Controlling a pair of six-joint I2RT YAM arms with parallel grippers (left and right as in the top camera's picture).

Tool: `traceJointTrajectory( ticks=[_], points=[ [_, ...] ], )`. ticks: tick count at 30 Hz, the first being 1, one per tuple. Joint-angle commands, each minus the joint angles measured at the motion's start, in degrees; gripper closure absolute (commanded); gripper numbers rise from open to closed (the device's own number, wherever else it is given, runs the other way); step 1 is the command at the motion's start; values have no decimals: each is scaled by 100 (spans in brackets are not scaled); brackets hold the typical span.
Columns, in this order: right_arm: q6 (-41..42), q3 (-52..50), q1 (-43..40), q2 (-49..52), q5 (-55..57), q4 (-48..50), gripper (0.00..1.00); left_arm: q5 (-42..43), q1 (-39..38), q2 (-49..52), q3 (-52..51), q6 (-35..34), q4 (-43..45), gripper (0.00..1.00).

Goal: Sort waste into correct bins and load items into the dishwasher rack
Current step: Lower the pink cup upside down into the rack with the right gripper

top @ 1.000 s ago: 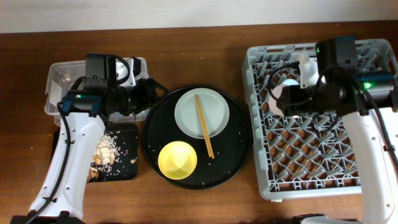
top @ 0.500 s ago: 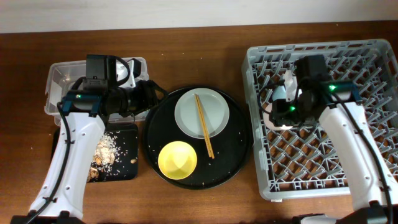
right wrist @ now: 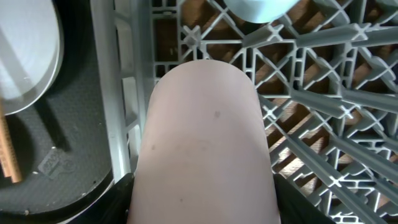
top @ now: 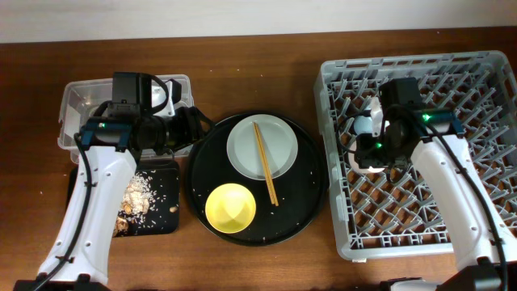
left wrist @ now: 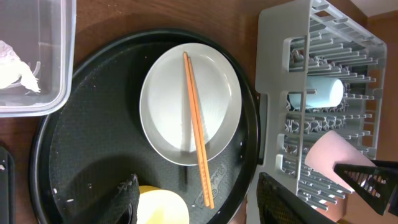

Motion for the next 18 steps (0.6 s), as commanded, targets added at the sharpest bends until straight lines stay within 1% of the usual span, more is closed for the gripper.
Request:
traceJointTrajectory(
  ticks=[1,10,11,14,15,18],
  points=[
    [87,-81,-4,0,160,70,51,-85,-11,-13,9,116,-7,40],
    [87,-352,-4,11,160,472,50,-87,-11,-13,9,118,-28,40],
    [87,-352,-4,11,160,455,47,-90,-11,-13,9,118,-28,39],
    [87,-387,-4,11,160,448,46,-90,-11,-13,9,116,-26,38],
    [87,-409,-4,11,160,455,45,-122,-11,-13,9,116,-26,36],
    [85,-424,-4,11,160,496,41,-415,-4,-13,9,116,-52,34]
  ],
)
